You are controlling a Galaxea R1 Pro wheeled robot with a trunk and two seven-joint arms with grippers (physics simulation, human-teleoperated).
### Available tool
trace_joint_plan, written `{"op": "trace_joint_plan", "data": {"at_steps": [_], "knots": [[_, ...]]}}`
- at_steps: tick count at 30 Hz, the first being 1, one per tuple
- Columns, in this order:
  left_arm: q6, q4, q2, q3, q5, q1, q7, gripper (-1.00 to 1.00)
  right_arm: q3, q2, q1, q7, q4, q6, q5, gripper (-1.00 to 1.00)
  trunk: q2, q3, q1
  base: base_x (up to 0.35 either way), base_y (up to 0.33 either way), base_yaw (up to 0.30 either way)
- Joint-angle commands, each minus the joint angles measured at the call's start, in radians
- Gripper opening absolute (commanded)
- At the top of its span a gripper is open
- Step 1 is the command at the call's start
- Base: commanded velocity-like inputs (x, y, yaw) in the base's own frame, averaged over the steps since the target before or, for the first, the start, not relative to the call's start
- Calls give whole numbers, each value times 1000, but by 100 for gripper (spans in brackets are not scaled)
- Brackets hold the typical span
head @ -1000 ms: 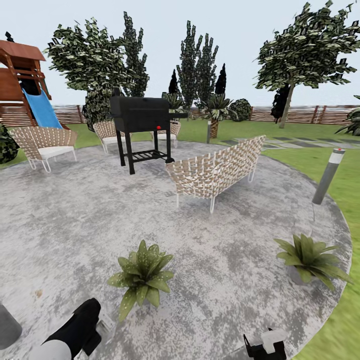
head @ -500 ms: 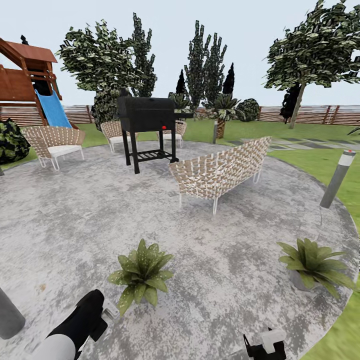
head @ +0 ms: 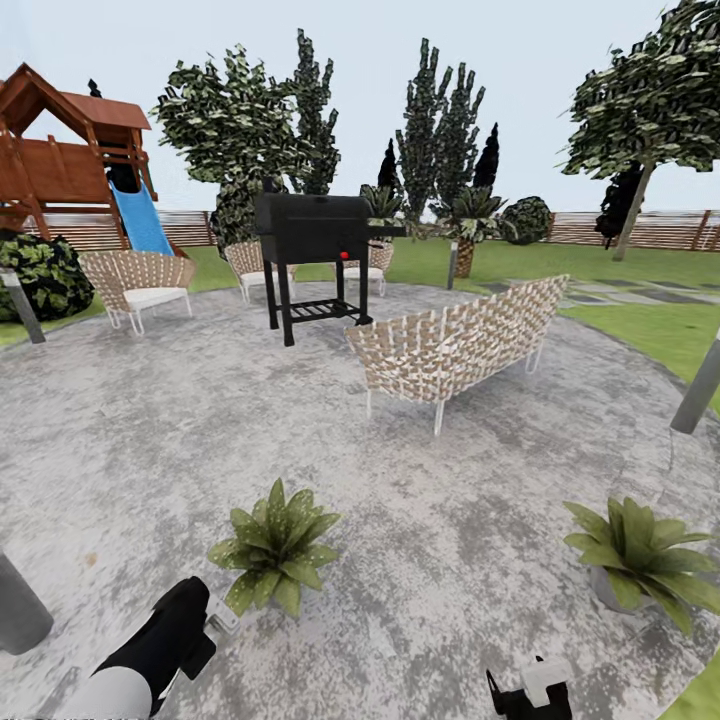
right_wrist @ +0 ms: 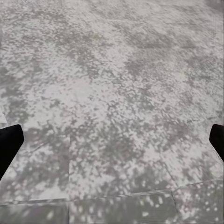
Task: Pick up the pesticide atomizer in the garden and spray insectifuge to fully cover both potted plants in the garden.
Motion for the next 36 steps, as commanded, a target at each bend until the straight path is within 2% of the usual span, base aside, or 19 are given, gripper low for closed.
{"op": "trace_joint_plan", "data": {"at_steps": [1,2,5,6,11,13,14,15,17,18,20,22,26,28,29,30,31,34,36], "knots": [[3,-5,-4,2,-16,-7,-10,-100,3,0,0,-6,1,-2,6,100,0,-1,0,76,-68,97],[21,-10,-4,1,-20,-22,-11,-100,3,0,0,-6,1,-2,6,100,0,-1,0,39,-35,50],[146,-22,-10,-5,-21,-80,-14,-100,3,0,0,-6,0,-2,6,100,0,-1,0,13,-11,16],[162,-26,-14,-6,-21,-93,-15,-100,3,0,0,-6,0,-2,6,100,0,-1,0,2,-2,3],[170,-23,-15,-8,-20,-102,-21,-100,3,0,0,-6,0,-2,6,100,0,-1,0,0,0,1],[169,-27,-12,-22,-21,-103,-46,-100,3,0,0,-6,0,-2,6,100,0,-1,0,0,0,0],[169,-28,-8,-45,-23,-107,-74,-100,3,0,0,-6,0,-2,6,100,0,-1,0,0,0,0],[169,-28,-1,-111,-24,-142,-153,-100,3,0,0,-6,0,-2,6,100,0,-1,0,0,0,0],[170,-21,7,-201,-27,-207,-274,-100,3,0,0,-5,0,-2,6,100,0,-1,0,0,0,0],[171,-19,9,-241,-27,-230,-314,-100,3,0,0,-5,0,-2,6,100,0,-1,0,0,0,0],[173,-17,10,-301,-26,-256,-348,-100,3,0,0,-5,0,-2,6,100,0,-1,0,0,0,0],[174,-15,11,-326,-25,-274,-359,-100,3,0,0,-5,0,-2,6,100,0,-1,0,0,0,0],[172,-12,12,-347,-25,-306,-375,-100,3,-1,0,-5,-1,-2,6,100,0,-1,0,0,0,0],[171,-11,16,-393,-27,-322,-424,-100,2,-2,0,-5,-1,-2,6,100,0,-1,0,0,0,0],[173,-11,18,-432,-42,-325,-459,-100,2,-3,0,-5,0,-2,6,100,0,-1,0,0,0,0],[174,-11,18,-472,-81,-327,-511,-100,2,-5,0,-5,0,-2,6,100,0,-1,0,0,0,0],[174,-12,18,-492,-150,-328,-584,-100,2,-6,0,-5,0,-3,7,100,0,-1,0,0,0,0],[174,-13,18,-500,-241,-327,-678,-100,2,-6,0,-5,1,-3,7,100,0,-1,0,0,0,0],[178,-14,18,-500,-273,-326,-701,-100,3,-6,0,-5,1,-3,7,100,0,-1,0,0,0,0]]}}
